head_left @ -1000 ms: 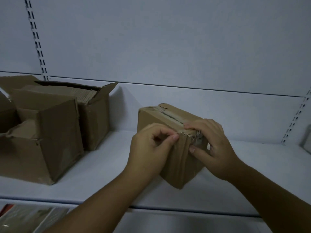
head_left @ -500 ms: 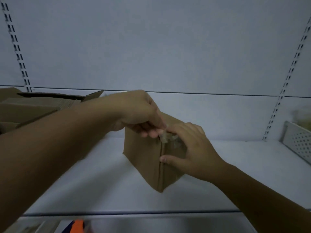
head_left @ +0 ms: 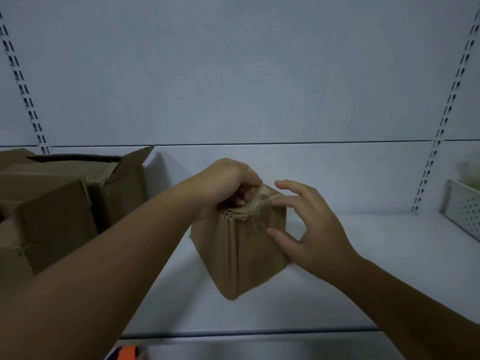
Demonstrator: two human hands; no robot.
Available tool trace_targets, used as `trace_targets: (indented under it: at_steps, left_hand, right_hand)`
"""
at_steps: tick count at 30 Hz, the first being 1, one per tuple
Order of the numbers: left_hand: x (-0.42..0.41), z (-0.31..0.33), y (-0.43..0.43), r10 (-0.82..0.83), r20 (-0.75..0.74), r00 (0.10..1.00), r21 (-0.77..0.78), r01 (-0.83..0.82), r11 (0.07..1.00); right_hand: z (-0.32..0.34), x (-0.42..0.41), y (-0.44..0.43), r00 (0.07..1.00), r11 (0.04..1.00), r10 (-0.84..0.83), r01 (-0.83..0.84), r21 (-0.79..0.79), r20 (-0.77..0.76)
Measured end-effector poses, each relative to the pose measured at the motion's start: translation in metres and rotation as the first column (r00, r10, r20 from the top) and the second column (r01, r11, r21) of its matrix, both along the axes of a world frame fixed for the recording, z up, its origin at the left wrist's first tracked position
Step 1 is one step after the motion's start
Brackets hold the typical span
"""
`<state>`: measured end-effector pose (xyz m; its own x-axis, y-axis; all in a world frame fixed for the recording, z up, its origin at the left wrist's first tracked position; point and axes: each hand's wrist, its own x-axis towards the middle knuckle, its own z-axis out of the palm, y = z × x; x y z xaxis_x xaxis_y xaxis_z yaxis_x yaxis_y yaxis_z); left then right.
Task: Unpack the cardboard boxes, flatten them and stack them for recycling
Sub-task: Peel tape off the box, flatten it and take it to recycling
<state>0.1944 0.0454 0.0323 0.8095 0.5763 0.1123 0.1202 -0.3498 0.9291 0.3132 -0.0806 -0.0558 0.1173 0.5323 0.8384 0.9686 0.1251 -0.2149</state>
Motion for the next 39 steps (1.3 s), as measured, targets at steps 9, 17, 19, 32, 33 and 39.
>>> trace_targets:
  at_steps: [9, 17, 19, 32, 33, 39]
  left_hand:
    - [-0.002, 0.0, 0.001, -0.075, 0.011, 0.997, -0.028, 0.076, 0.997]
    - [0.0, -0.002, 0.006, -0.1, 0.025, 0.995, -0.058, 0.101, 0.993]
    - [0.0, -0.002, 0.006, -0.108, 0.029, 0.994, -0.064, 0.11, 0.992]
    - [0.001, -0.004, 0.013, -0.124, 0.031, 0.992, -0.067, 0.126, 0.99]
    - [0.001, -0.004, 0.013, -0.126, 0.037, 0.991, -0.072, 0.128, 0.989]
    - [-0.001, -0.002, 0.013, -0.149, 0.051, 0.988, -0.099, 0.153, 0.983]
  right_hand:
    - [-0.002, -0.042, 0.015, 0.978, 0.975, -0.209, 0.209, -0.077, 0.006]
    - [0.005, -0.046, 0.013, 0.971, 0.962, -0.235, 0.24, -0.13, 0.052]
    - [0.007, -0.047, 0.012, 0.966, 0.958, -0.247, 0.255, -0.132, 0.071]
    - [0.057, -0.007, 0.002, 0.995, 0.862, 0.089, -0.099, -0.497, -0.044]
    - [0.06, -0.004, 0.001, 0.996, 0.873, 0.075, -0.09, -0.48, -0.051]
    - [0.029, -0.029, 0.01, 0.996, 0.885, -0.086, 0.093, -0.457, 0.038]
